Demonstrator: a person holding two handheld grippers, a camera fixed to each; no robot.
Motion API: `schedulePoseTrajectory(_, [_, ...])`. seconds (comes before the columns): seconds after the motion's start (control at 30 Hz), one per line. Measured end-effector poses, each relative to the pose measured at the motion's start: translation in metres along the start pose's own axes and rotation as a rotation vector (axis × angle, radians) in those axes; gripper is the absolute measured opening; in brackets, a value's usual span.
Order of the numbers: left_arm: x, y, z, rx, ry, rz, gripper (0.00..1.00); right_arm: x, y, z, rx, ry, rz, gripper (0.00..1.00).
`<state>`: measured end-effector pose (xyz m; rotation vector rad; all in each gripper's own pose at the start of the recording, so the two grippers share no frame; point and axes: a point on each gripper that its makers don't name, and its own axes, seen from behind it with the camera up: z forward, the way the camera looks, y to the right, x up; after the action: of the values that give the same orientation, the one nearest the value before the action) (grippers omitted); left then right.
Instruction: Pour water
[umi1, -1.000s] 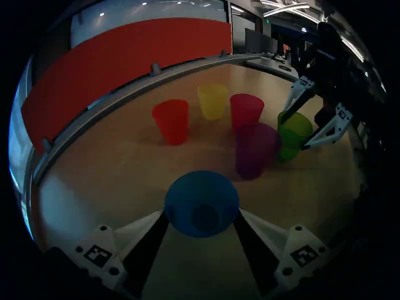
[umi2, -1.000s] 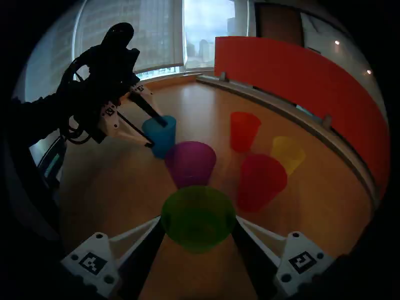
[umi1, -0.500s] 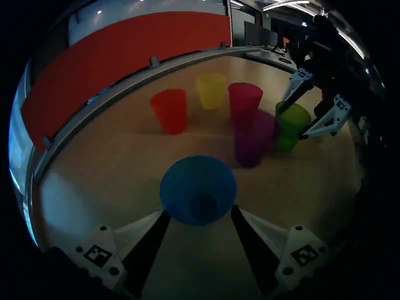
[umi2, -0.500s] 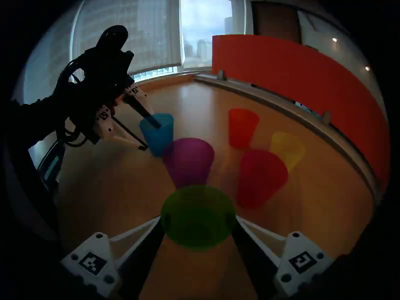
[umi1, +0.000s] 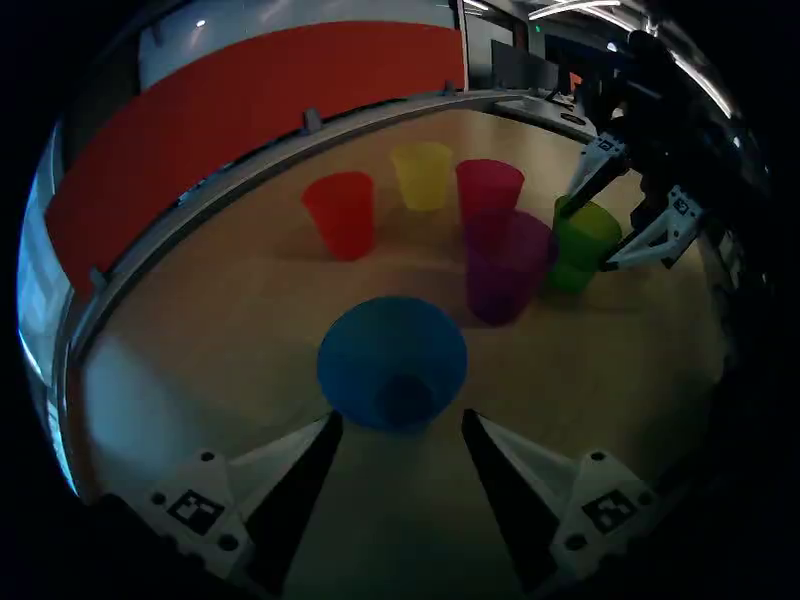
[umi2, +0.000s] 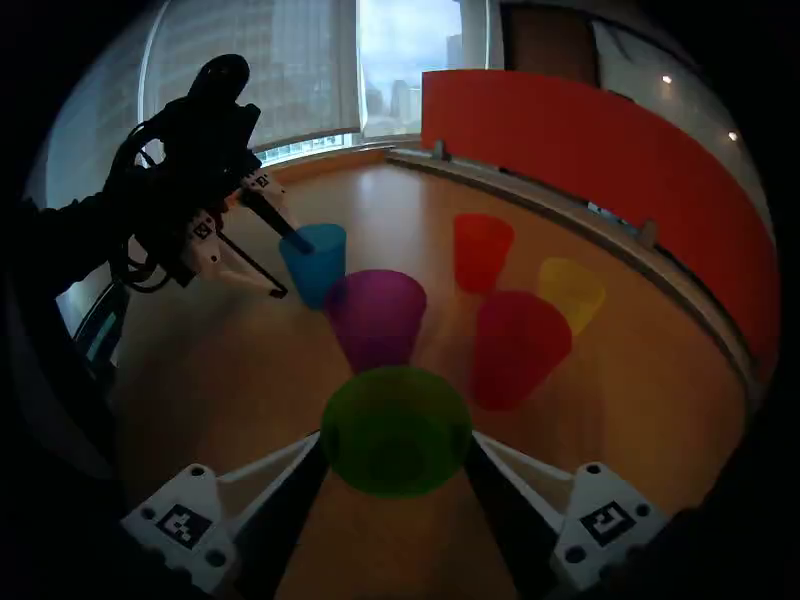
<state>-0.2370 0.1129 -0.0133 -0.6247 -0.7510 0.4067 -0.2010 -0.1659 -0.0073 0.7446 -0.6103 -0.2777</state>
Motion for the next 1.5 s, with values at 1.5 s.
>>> schedulePoseTrajectory(1.5, [0.007,-0.052,-0.111,0.387,0.402,-0.282,0.88,0.011,0.055,-0.106,-0.37,0.317,0.191,0.99])
